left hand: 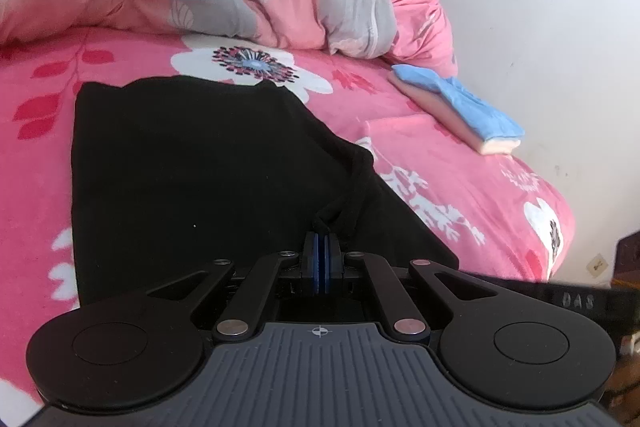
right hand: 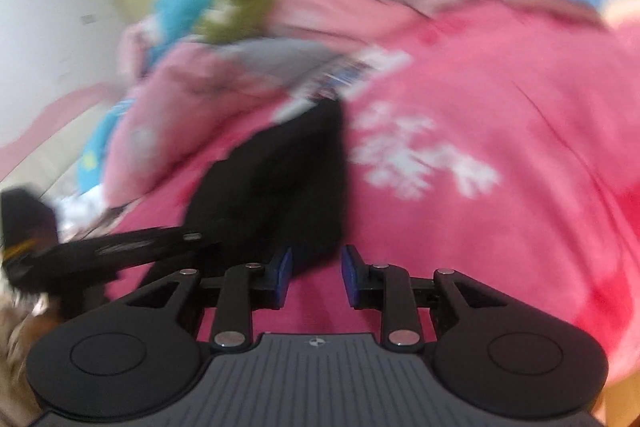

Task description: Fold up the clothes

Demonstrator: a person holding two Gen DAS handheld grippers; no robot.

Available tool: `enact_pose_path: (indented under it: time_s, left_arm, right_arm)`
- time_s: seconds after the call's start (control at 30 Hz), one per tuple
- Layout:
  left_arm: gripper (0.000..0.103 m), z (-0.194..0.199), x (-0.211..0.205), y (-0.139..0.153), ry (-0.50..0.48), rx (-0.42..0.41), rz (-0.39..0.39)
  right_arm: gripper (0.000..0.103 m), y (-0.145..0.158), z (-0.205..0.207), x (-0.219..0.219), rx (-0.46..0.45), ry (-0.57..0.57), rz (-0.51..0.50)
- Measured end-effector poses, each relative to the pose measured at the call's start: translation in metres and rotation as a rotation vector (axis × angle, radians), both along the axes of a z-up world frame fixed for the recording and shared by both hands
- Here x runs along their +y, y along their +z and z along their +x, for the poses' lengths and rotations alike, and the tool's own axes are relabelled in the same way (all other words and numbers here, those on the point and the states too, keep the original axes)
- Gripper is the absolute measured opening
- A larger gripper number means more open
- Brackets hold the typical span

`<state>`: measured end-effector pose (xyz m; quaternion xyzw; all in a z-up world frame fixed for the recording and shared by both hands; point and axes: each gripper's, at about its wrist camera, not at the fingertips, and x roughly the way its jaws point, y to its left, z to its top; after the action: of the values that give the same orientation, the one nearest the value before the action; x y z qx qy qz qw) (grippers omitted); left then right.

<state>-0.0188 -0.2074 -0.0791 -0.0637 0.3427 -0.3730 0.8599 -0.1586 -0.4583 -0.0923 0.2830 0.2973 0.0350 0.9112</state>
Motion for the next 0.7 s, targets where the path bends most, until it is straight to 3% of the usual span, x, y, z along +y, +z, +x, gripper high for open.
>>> enact_pose_path:
  time_s: [0.1,0.2,0.3,0.37,0.5,0.7]
  left_arm:
    - [0.001,0.001,0.002,-0.002,0.001,-0.002,-0.004]
    - [0.001,0.003,0.004,-0.005,0.003,0.006,-0.015]
    - [0.001,0.004,0.005,-0.006,0.001,0.008,-0.02]
    - [0.001,0.005,0.005,-0.007,0.002,0.011,-0.022]
    - [0.001,0.005,0.006,-0.007,0.001,0.012,-0.023]
    - [0.001,0.005,0.005,-0.006,0.0,0.011,-0.02]
  right_arm:
    - [0.026,-0.005,0.006,-0.004,-0.015,-0.025,0.045]
    - [0.008,0.002,0.011,0.007,-0.07,0.006,0.004]
    - [0.007,0.015,0.016,0.026,-0.143,0.08,-0.076]
    - [0.007,0.024,0.014,0.047,-0.186,0.148,-0.188]
    - [0.008,0.028,0.015,0.072,-0.209,0.202,-0.343]
    - [0.008,0.029,0.011,0.068,-0.24,0.181,-0.369]
